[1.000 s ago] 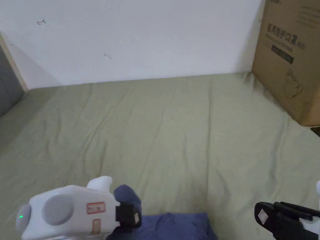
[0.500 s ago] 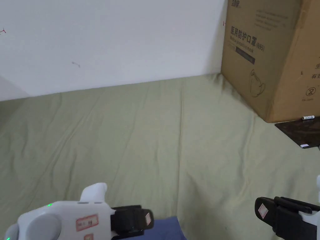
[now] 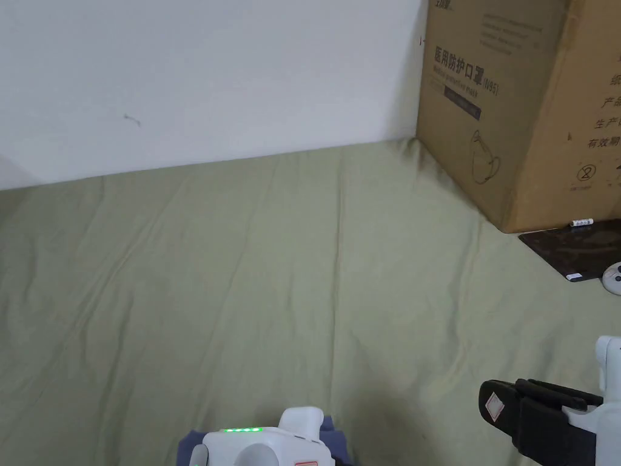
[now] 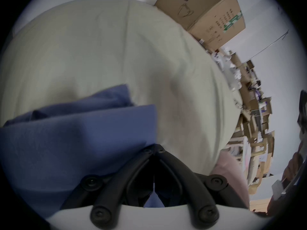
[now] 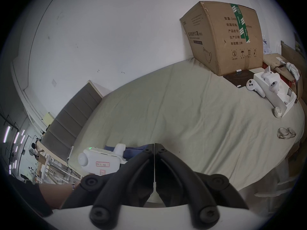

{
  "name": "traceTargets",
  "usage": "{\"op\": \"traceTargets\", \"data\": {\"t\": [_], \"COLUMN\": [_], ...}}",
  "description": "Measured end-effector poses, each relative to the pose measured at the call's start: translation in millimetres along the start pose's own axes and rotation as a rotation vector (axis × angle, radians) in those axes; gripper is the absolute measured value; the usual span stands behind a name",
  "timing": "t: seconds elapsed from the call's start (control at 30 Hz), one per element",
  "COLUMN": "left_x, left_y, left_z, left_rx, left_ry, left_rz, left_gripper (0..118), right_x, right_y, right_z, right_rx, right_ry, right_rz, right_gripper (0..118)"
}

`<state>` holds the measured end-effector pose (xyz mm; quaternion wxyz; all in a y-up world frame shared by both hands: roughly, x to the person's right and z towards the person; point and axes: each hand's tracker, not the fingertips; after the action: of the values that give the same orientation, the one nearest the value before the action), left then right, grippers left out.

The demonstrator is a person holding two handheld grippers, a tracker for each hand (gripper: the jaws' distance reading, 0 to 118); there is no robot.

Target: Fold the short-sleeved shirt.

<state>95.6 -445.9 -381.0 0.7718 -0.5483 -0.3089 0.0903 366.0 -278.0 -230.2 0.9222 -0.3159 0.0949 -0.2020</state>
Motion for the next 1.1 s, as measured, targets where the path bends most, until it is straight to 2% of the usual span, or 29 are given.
{"op": "traceTargets", "data": {"t": [0.1, 0.17, 0.3, 0.37, 0.47, 0.53, 0.6, 0.77, 1.1], "left_x": [14.1, 27.0, 48.8, 52.7, 50.0, 46.1, 41.1, 38.2, 36.0], "left_y": [-4.2, -11.2, -30.0, -39.3, -51.8, -64.5, -70.7, -83.8, -84.0], "left_z": [51.5, 107.8, 218.3, 257.3, 288.6, 294.0, 290.0, 283.7, 276.9], "left_rx": [0.242, 0.471, 0.845, 0.995, 1.117, 1.175, 1.192, 1.184, 1.168], "left_ry": [-0.046, 0.033, 0.235, 0.365, 0.459, 0.523, 0.59, 0.6, 0.6], "left_rz": [0.013, -0.033, -0.19, -0.197, -0.195, -0.202, -0.183, -0.163, -0.155], "left_gripper": [0, 0, 0, 0, 0, 0, 0, 0, 0], "right_x": [-7.7, -17.0, -43.8, -60.5, -79.9, -86.7, -90.7, -81.3, -75.6], "right_y": [3.0, 7.3, 24.1, 28.7, 23.6, 13.7, 7.1, 7.8, 17.1], "right_z": [5.2, 10.1, 24.4, 30.1, 32.0, 24.8, 17.3, 16.2, 23.5], "right_rx": [0.011, 0.048, 0.221, 0.372, 0.612, 0.732, 0.746, 0.7, 0.7], "right_ry": [0.051, 0.075, 0.073, 0.029, -0.078, -0.156, -0.254, -0.25, -0.275], "right_rz": [-0.004, 0.023, 0.143, 0.223, 0.305, 0.344, 0.364, 0.256, 0.218], "right_gripper": [0, 0, 0, 0, 0, 0, 0, 0, 0]}}
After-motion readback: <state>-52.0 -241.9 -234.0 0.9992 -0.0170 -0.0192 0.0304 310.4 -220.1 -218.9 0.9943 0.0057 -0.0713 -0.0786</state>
